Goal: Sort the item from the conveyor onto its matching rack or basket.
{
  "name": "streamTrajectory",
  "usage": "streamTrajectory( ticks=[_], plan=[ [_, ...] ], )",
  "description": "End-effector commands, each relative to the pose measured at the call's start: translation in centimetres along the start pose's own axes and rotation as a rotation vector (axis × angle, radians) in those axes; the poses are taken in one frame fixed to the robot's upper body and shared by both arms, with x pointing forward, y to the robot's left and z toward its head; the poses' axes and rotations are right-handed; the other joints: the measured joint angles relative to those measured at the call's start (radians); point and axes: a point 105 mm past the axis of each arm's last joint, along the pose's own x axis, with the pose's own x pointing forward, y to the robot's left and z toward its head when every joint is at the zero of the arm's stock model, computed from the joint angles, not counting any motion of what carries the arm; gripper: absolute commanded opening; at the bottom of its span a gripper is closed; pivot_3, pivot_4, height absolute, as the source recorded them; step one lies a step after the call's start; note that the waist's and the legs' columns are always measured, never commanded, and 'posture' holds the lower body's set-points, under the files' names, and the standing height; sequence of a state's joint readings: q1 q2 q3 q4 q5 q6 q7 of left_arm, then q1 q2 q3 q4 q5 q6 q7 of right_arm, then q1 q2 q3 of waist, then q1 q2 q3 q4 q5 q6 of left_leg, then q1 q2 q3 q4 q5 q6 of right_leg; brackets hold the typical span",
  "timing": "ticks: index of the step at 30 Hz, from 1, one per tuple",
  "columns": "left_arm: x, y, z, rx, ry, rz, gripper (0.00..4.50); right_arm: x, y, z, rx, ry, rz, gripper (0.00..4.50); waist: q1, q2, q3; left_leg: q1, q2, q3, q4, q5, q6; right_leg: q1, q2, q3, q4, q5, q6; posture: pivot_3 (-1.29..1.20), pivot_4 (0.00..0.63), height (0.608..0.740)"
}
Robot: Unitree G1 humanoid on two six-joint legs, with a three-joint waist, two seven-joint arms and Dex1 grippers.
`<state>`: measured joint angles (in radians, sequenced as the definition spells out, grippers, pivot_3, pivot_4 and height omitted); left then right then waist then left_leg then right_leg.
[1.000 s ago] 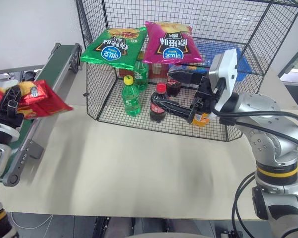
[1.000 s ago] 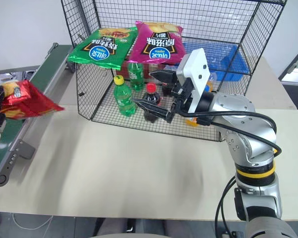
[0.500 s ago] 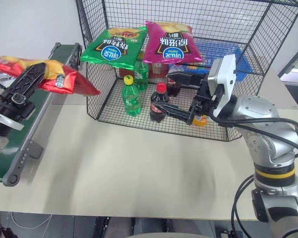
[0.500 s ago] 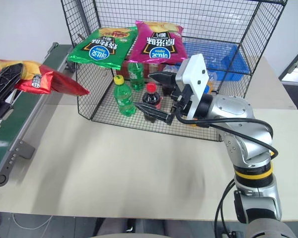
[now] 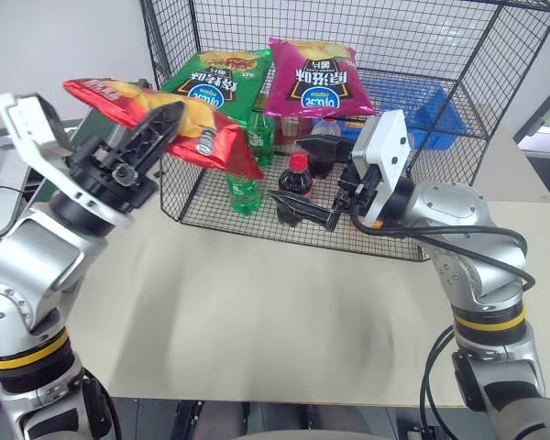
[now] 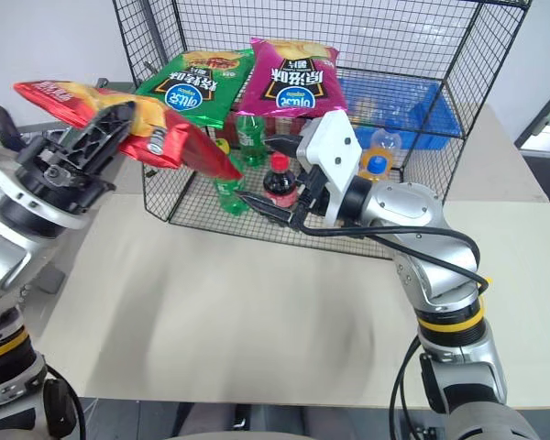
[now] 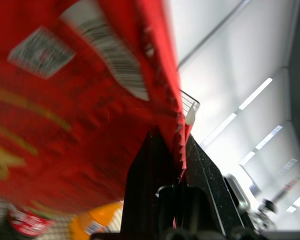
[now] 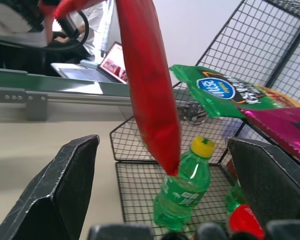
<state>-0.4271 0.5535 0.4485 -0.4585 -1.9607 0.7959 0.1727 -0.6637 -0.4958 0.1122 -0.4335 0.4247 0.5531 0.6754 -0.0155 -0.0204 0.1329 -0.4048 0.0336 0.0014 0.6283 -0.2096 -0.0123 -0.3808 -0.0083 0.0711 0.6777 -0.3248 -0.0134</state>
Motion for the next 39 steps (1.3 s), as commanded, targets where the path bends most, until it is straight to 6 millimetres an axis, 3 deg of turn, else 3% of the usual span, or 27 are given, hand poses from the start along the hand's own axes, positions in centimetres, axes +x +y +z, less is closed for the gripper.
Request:
streamTrajectory(
  ticks=[1, 17, 20, 25, 30, 39],
  plan=[
    [0.6, -1.1, -0.1, 0.007, 0.021, -0.065, 0.08, 0.3, 0.1, 1.9, -0.062, -0.044, -0.003, 4.50, -0.001, 0.000, 0.000, 0.000, 0.000, 0.000, 0.000, 0.000, 0.000, 0.000, 0.000, 0.000, 0.000, 0.000, 0.000, 0.00, 0.150, 0.740],
    [3.2, -0.6, -1.9, -0.129, 0.044, -0.075, 0.08, 0.2, -0.6, 3.3, -0.155, 0.045, -0.048, 4.50, 0.002, 0.000, 0.000, 0.000, -0.001, -0.001, 0.000, 0.000, 0.000, 0.000, 0.000, 0.000, 0.000, 0.000, 0.000, 0.00, 0.150, 0.740],
    [3.4, -1.0, -2.1, -0.155, 0.028, -0.105, 0.08, 0.0, -0.8, 2.4, -0.116, 0.066, -0.085, 4.50, 0.000, 0.000, 0.000, 0.000, 0.000, 0.000, 0.000, 0.000, -0.001, 0.000, 0.000, 0.000, 0.000, 0.000, 0.000, 0.00, 0.150, 0.740],
    [3.5, -1.4, -1.9, -0.180, 0.006, -0.139, 0.08, -2.2, -0.5, -0.6, -0.036, 0.014, -0.168, 4.50, 0.004, 0.000, 0.000, 0.000, -0.001, -0.001, 0.000, 0.001, -0.001, 0.003, 0.000, 0.000, -0.003, 0.000, 0.000, 0.00, 0.150, 0.740],
    [4.3, -1.7, -1.5, -0.217, -0.012, -0.172, 0.08, -3.5, -0.3, -1.4, -0.043, -0.077, -0.226, 4.50, 0.002, -0.001, 0.000, -0.001, -0.002, -0.001, 0.001, 0.001, -0.001, 0.004, 0.000, 0.000, -0.005, 0.000, 0.000, 0.00, 0.150, 0.740],
    [5.1, -2.4, -1.4, -0.223, 0.025, -0.235, 0.08, -3.3, -0.5, -1.2, -0.075, -0.141, -0.291, 4.50, 0.001, -0.001, 0.000, 0.005, -0.001, -0.001, -0.001, 0.002, -0.003, 0.010, 0.002, 0.000, -0.007, 0.000, 0.001, 0.00, 0.150, 0.740]
  ],
)
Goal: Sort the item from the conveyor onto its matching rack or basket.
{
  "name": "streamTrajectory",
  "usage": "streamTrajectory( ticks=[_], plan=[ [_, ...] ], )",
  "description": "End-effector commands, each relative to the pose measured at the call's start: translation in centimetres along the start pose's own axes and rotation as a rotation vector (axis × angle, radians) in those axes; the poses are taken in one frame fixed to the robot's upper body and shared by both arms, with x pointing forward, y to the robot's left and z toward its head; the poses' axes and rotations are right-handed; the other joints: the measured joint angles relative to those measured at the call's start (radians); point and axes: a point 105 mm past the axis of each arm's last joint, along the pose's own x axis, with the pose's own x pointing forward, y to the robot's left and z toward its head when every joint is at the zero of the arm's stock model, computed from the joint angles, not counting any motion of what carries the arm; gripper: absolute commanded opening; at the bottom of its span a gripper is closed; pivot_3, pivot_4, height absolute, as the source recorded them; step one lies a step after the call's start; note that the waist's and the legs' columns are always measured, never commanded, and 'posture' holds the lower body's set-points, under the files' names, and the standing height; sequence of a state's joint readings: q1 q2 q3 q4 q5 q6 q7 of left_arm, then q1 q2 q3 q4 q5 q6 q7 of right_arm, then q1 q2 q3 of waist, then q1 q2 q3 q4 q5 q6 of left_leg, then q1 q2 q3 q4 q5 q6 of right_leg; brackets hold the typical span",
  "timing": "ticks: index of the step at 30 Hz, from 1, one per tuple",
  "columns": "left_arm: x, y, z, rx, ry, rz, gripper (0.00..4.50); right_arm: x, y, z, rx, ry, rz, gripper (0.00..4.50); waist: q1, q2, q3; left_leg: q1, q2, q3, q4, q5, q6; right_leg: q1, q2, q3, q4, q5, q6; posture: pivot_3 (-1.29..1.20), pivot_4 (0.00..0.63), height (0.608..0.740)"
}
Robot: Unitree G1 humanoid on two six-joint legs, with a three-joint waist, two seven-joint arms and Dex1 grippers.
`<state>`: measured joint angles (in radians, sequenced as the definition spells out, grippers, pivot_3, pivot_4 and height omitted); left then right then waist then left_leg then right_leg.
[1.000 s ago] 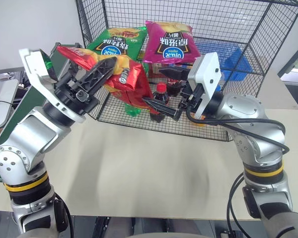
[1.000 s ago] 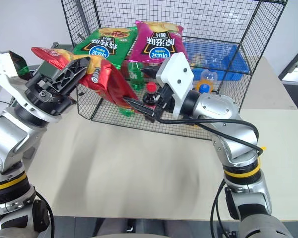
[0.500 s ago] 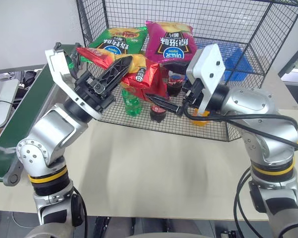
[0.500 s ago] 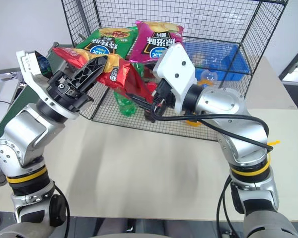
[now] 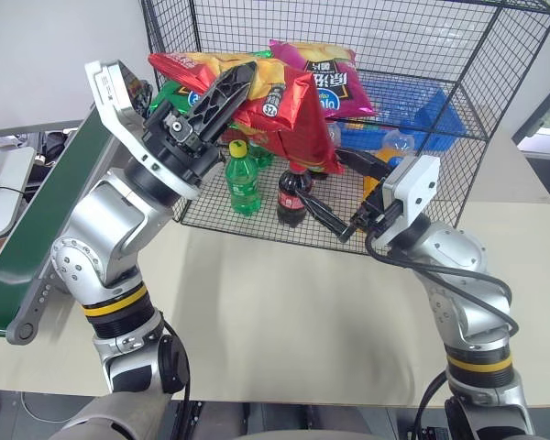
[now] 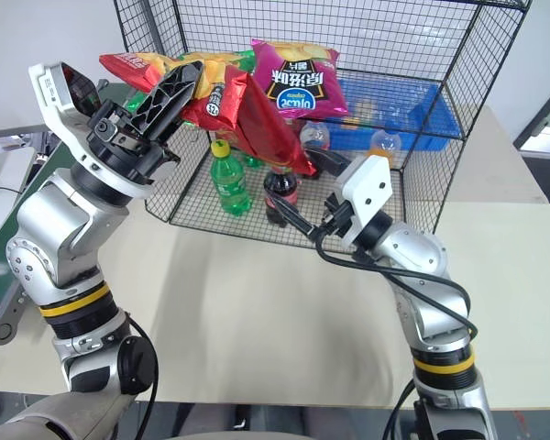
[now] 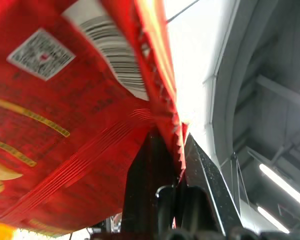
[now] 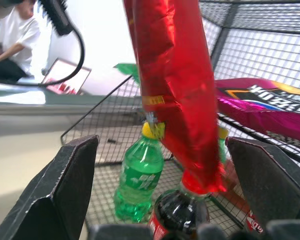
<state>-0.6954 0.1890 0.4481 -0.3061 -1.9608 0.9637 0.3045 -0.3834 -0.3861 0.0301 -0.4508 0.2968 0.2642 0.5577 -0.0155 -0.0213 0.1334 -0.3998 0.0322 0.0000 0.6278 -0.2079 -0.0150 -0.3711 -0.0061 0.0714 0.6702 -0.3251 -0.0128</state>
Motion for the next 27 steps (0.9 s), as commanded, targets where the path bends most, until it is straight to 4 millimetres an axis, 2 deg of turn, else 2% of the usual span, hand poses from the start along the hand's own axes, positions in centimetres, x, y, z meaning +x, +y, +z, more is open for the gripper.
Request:
streamTrajectory(
  ticks=[1, 7, 12, 19, 22, 27],
  plan=[
    [0.0, -1.0, 0.0, 0.027, 0.020, -0.052, 0.08, 0.3, -0.1, 1.4, -0.062, -0.051, -0.001, 4.50, 0.002, 0.000, 0.000, 0.000, 0.000, 0.000, 0.000, 0.000, 0.000, 0.000, 0.000, 0.000, 0.000, 0.000, 0.000, 0.00, 0.150, 0.740],
    [-1.1, -0.5, -1.3, 0.053, 0.132, -0.063, 0.08, 1.8, 0.1, 3.1, -0.169, -0.032, 0.063, 4.50, -0.002, 0.000, 0.000, 0.001, 0.000, 0.000, 0.000, 0.001, -0.001, 0.000, -0.001, 0.000, 0.000, 0.000, 0.000, 0.00, 0.150, 0.740],
    [-1.8, 0.0, -1.8, 0.062, 0.197, -0.056, 0.08, 3.3, 0.7, 4.3, -0.172, 0.003, 0.128, 4.50, 0.000, 0.000, 0.001, 0.001, 0.000, -0.001, -0.001, 0.001, -0.002, 0.000, 0.000, -0.001, 0.000, 0.000, 0.000, 0.00, 0.150, 0.740],
    [-1.9, 0.1, -1.9, 0.057, 0.189, -0.049, 0.08, 3.8, 0.6, 5.2, -0.192, 0.014, 0.158, 4.50, 0.004, 0.000, 0.001, -0.001, 0.000, -0.001, -0.001, 0.001, -0.001, 0.000, -0.002, -0.001, -0.003, 0.000, 0.000, 0.00, 0.150, 0.740],
    [-1.9, 0.1, -1.8, 0.060, 0.183, -0.046, 0.00, 3.8, 0.6, 5.2, -0.205, 0.025, 0.177, 3.69, 0.004, 0.000, 0.001, -0.001, 0.000, -0.001, -0.001, 0.001, -0.001, 0.000, -0.002, -0.001, -0.003, 0.000, 0.000, 0.00, 0.150, 0.740],
    [-2.0, 0.1, -1.5, 0.065, 0.183, -0.045, 0.00, 3.7, 0.3, 5.1, -0.224, 0.038, 0.176, 1.93, 0.001, 0.000, 0.001, -0.001, 0.000, -0.001, -0.001, 0.000, -0.001, 0.000, -0.001, -0.001, -0.003, 0.000, 0.000, 0.00, 0.150, 0.740]
  ],
)
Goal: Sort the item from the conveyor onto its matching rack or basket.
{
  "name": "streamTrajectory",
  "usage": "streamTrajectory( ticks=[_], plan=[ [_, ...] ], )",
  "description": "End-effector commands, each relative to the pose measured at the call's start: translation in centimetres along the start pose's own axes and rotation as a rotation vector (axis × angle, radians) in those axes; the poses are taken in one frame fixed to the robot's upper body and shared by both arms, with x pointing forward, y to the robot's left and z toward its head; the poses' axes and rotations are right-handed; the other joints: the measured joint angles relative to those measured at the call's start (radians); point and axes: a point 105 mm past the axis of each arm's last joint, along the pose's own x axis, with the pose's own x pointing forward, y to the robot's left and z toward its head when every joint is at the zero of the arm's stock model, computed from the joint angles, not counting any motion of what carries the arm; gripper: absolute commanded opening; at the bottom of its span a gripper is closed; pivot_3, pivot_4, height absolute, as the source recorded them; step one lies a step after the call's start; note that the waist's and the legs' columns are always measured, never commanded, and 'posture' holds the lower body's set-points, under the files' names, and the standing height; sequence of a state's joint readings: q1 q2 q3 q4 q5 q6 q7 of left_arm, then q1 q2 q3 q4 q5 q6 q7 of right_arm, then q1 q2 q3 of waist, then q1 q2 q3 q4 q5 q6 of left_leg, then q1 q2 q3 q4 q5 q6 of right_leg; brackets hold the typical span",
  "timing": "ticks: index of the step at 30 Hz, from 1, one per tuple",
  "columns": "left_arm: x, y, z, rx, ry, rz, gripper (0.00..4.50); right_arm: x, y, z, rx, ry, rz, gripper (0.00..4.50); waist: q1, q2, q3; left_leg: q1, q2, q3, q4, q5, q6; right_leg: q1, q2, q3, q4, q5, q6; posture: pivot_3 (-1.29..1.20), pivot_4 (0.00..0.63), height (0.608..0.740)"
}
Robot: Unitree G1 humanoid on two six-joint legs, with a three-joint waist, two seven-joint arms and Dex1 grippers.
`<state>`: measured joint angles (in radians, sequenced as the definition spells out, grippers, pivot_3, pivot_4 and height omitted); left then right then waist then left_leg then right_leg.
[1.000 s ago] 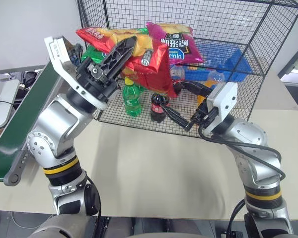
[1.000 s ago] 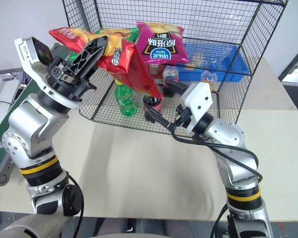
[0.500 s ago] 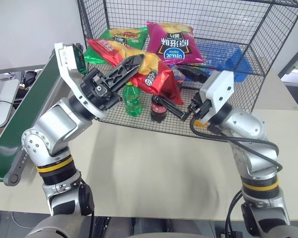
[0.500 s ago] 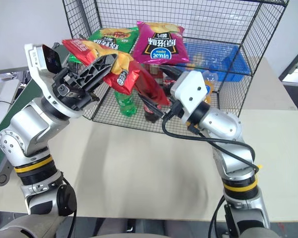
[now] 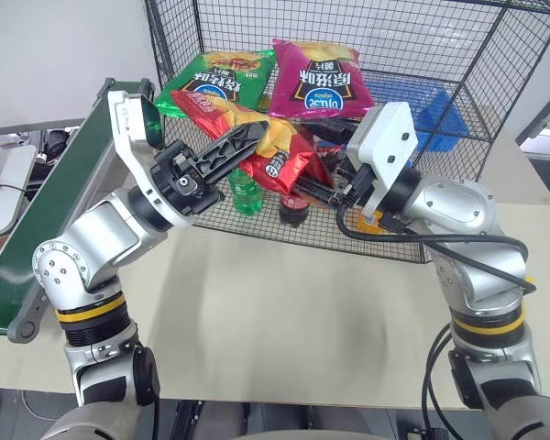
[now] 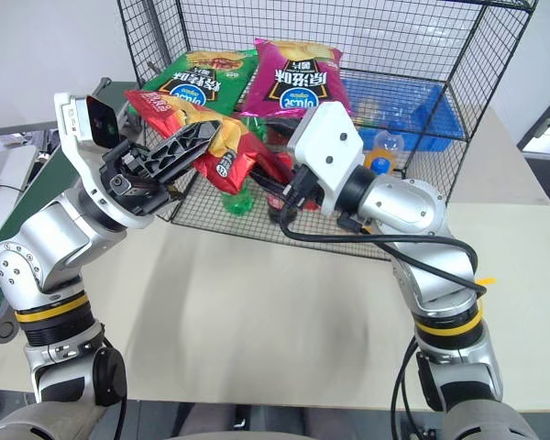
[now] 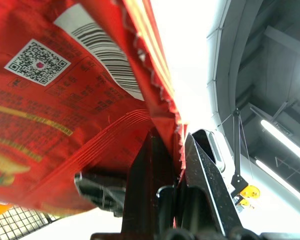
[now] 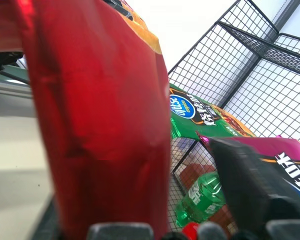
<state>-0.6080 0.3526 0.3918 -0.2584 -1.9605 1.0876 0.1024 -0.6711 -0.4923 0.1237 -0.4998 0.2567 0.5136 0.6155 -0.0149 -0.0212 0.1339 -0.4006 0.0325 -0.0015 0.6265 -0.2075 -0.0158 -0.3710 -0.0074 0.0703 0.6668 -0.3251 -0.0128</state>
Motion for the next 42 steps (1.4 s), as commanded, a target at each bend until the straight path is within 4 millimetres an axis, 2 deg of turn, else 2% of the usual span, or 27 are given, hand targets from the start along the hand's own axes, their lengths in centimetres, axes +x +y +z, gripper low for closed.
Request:
streamTrajectory(
  ticks=[1, 2, 6, 13, 16, 20, 24, 27, 31, 35, 38, 42],
  plan=[
    [-0.1, -0.9, 0.4, 0.029, -0.006, -0.031, 0.00, -0.1, -0.5, 1.3, -0.051, -0.029, -0.004, 1.64, 0.000, 0.000, 0.000, 0.000, 0.000, 0.000, 0.000, 0.000, 0.000, 0.000, 0.000, 0.000, 0.000, 0.000, 0.000, 0.00, 0.150, 0.740],
    [-0.1, -0.9, 0.4, 0.031, -0.003, -0.032, 0.00, -0.2, -0.6, 1.2, -0.054, -0.024, -0.001, 1.16, 0.000, 0.000, 0.000, 0.000, 0.000, 0.000, 0.000, 0.000, 0.000, 0.000, 0.000, 0.000, 0.000, 0.000, 0.000, 0.00, 0.150, 0.740],
    [0.0, -1.0, 0.2, 0.034, 0.010, -0.038, 0.00, -0.5, -0.9, 0.9, -0.066, -0.008, -0.002, 0.02, 0.002, 0.000, 0.000, 0.000, 0.000, 0.000, 0.000, 0.000, 0.000, 0.000, 0.000, 0.000, 0.000, 0.000, 0.000, 0.00, 0.150, 0.740],
    [-0.1, -1.1, -0.2, 0.053, 0.046, -0.032, 0.00, -0.7, -1.4, 0.8, -0.103, -0.005, -0.021, 0.02, 0.001, 0.000, 0.000, 0.000, 0.000, 0.000, 0.000, 0.000, 0.000, 0.000, 0.000, 0.000, 0.000, 0.000, 0.000, 0.00, 0.150, 0.740],
    [-0.5, -1.5, -0.6, 0.054, 0.081, -0.074, 0.88, -0.9, -1.9, 1.1, -0.156, -0.012, -0.045, 0.00, 0.001, 0.000, 0.000, 0.000, 0.000, 0.000, 0.000, 0.000, 0.000, 0.000, 0.000, 0.000, 0.000, 0.000, 0.000, 0.00, 0.150, 0.740],
    [-1.5, -1.7, -0.8, 0.071, 0.143, -0.090, 2.70, -1.2, -2.6, 1.5, -0.225, -0.038, -0.059, 0.00, 0.000, 0.000, 0.001, 0.000, 0.000, 0.000, 0.000, 0.000, 0.000, 0.000, 0.000, 0.000, -0.001, 0.000, 0.000, 0.00, 0.150, 0.740],
    [-3.8, -1.7, -0.8, 0.087, 0.249, -0.057, 4.36, -2.2, -3.6, 2.0, -0.289, -0.062, -0.080, 0.00, -0.004, 0.001, 0.002, 0.001, 0.000, 0.000, -0.001, 0.000, 0.000, 0.000, 0.000, 0.000, -0.001, 0.000, 0.000, 0.00, 0.150, 0.740],
    [-5.5, -1.8, -0.5, 0.100, 0.322, 0.010, 4.44, -3.2, -4.4, 2.5, -0.312, -0.084, -0.091, 0.00, -0.004, 0.001, 0.004, 0.001, 0.001, 0.000, -0.002, 0.000, 0.000, 0.000, 0.000, 0.000, -0.001, 0.000, 0.000, 0.00, 0.150, 0.740],
    [-6.4, -1.6, 0.0, 0.128, 0.365, 0.093, 4.44, -4.3, -4.6, 3.2, -0.324, -0.115, -0.086, 0.00, 0.000, 0.002, 0.005, 0.001, 0.001, 0.000, -0.002, -0.001, 0.001, 0.000, -0.001, 0.000, -0.002, 0.000, 0.000, 0.00, 0.150, 0.740],
    [-5.9, -1.2, 1.0, 0.247, 0.397, 0.139, 4.44, -5.5, -4.7, 3.4, -0.386, -0.113, -0.066, 0.00, 0.004, 0.002, 0.005, 0.000, 0.000, 0.000, -0.002, -0.001, 0.002, 0.000, -0.002, -0.001, -0.002, 0.000, 0.000, 0.00, 0.150, 0.740],
    [-5.0, -1.1, 1.5, 0.359, 0.432, 0.122, 4.44, -6.2, -6.1, 3.3, -0.480, -0.099, -0.081, 0.00, 0.003, 0.002, 0.005, 0.000, 0.000, 0.001, -0.002, -0.001, 0.002, 0.000, -0.002, 0.000, -0.003, 0.000, 0.000, 0.00, 0.150, 0.740],
    [-4.0, -0.6, 0.5, 0.568, 0.563, 0.083, 4.44, -6.7, -8.4, 2.8, -0.586, -0.077, -0.095, 0.00, -0.006, 0.003, 0.006, 0.001, -0.001, 0.004, -0.003, -0.001, 0.002, 0.000, 0.000, 0.001, -0.003, 0.000, 0.000, 0.00, 0.150, 0.740]
  ],
)
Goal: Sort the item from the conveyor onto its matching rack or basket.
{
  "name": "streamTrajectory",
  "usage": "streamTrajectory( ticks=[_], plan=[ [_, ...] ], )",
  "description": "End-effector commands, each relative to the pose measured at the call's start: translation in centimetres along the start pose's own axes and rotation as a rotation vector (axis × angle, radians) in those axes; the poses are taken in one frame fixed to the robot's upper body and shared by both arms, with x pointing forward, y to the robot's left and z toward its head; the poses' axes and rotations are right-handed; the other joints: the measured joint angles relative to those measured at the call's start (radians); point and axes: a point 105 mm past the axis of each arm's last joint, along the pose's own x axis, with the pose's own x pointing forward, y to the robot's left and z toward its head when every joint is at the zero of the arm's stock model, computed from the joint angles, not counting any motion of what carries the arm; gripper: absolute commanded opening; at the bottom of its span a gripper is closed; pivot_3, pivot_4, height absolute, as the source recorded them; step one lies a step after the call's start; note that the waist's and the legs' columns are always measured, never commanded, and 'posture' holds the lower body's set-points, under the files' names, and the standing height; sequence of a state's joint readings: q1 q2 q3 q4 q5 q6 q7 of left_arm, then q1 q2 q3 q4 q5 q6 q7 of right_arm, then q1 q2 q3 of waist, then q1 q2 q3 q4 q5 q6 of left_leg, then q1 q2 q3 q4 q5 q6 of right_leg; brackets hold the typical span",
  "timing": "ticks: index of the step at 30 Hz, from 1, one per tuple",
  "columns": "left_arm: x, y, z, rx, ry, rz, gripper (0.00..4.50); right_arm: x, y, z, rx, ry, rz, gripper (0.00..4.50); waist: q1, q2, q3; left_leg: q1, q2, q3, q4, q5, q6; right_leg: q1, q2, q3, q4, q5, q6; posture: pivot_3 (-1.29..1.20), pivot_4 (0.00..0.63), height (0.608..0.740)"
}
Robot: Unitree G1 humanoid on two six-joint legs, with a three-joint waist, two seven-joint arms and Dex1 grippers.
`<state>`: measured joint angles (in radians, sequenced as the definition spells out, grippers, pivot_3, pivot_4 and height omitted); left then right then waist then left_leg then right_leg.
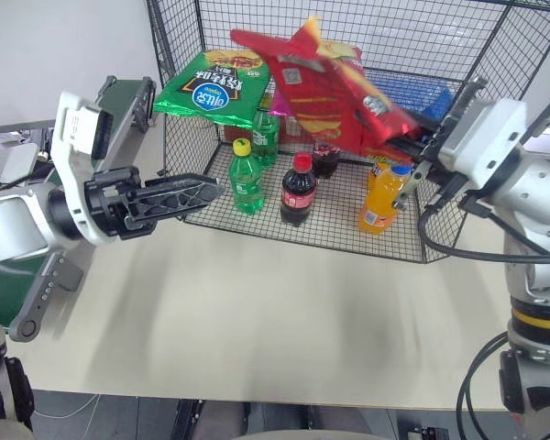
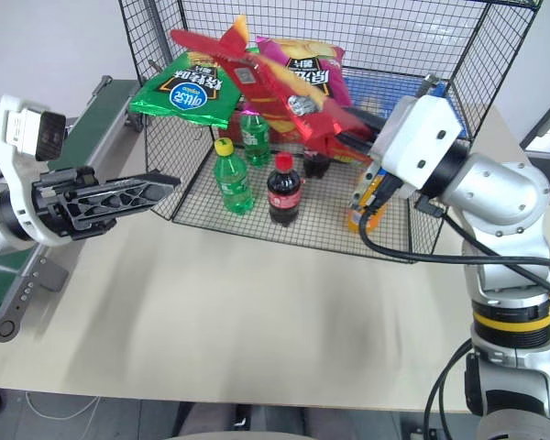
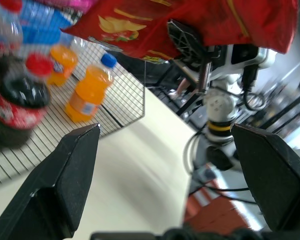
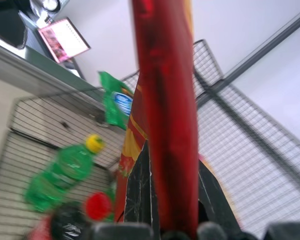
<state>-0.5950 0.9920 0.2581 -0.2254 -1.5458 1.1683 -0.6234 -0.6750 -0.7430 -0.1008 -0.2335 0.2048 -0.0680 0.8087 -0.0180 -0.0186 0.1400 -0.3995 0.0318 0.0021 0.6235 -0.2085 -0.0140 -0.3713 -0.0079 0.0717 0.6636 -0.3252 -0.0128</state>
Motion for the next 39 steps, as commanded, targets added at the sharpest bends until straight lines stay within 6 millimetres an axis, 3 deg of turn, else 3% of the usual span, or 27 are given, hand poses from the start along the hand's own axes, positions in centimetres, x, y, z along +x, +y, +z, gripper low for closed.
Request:
streamTrajectory(
  ticks=[1, 6, 8, 11, 19, 29, 39],
  plan=[
    [0.8, -0.4, 0.4, 0.242, 0.073, -0.015, 4.44, -0.7, -2.1, 0.0, -0.139, -0.020, -0.026, 0.00, -0.004, 0.000, 0.000, 0.000, 0.000, 0.001, 0.000, 0.000, 0.000, 0.000, 0.000, 0.001, 0.000, 0.000, 0.000, 0.00, 0.150, 0.740],
    [2.3, 0.8, 2.8, 0.620, 0.011, 0.039, 4.44, -1.2, -2.7, -2.5, -0.205, 0.029, 0.009, 0.00, -0.001, 0.002, 0.001, 0.000, 0.001, 0.002, 0.000, 0.000, 0.000, 0.000, 0.002, 0.001, 0.000, 0.000, 0.000, 0.00, 0.150, 0.740],
    [3.0, 0.4, 3.9, 0.701, -0.056, 0.020, 4.44, -1.3, -3.0, -3.2, -0.222, 0.036, 0.009, 0.00, 0.001, 0.002, 0.002, -0.001, 0.001, 0.004, 0.001, 0.000, 0.000, 0.000, 0.001, 0.001, 0.000, 0.000, 0.000, 0.00, 0.150, 0.740],
    [3.2, -0.3, 3.9, 0.694, -0.085, 0.000, 4.44, -1.5, -3.0, -2.8, -0.228, 0.003, 0.015, 0.00, -0.001, 0.002, 0.002, -0.001, 0.001, 0.003, 0.002, -0.001, 0.002, 0.000, 0.000, 0.003, 0.000, 0.000, 0.000, 0.00, 0.150, 0.740],
    [3.0, -0.3, 2.7, 0.658, -0.082, 0.004, 4.44, -2.1, -0.1, -1.2, -0.157, -0.073, 0.087, 0.00, 0.000, 0.003, 0.002, -0.001, 0.003, 0.000, 0.002, -0.002, 0.004, 0.000, 0.001, 0.002, 0.003, 0.000, 0.000, 0.00, 0.150, 0.740],
    [3.5, -0.4, 2.5, 0.661, -0.093, -0.015, 4.44, -4.9, -2.9, -0.6, -0.326, -0.044, 0.071, 0.00, 0.003, 0.003, 0.002, -0.001, 0.002, 0.000, 0.003, -0.003, 0.005, 0.001, 0.000, 0.001, 0.002, 0.000, 0.000, 0.00, 0.150, 0.740],
    [4.1, -0.5, 2.7, 0.673, -0.109, -0.029, 4.44, -3.8, -4.3, -2.6, -0.411, -0.053, 0.090, 0.00, -0.014, 0.004, 0.003, 0.001, 0.002, 0.001, 0.003, -0.003, 0.005, 0.002, 0.001, 0.002, 0.003, 0.000, 0.000, 0.00, 0.150, 0.740]
  ],
)
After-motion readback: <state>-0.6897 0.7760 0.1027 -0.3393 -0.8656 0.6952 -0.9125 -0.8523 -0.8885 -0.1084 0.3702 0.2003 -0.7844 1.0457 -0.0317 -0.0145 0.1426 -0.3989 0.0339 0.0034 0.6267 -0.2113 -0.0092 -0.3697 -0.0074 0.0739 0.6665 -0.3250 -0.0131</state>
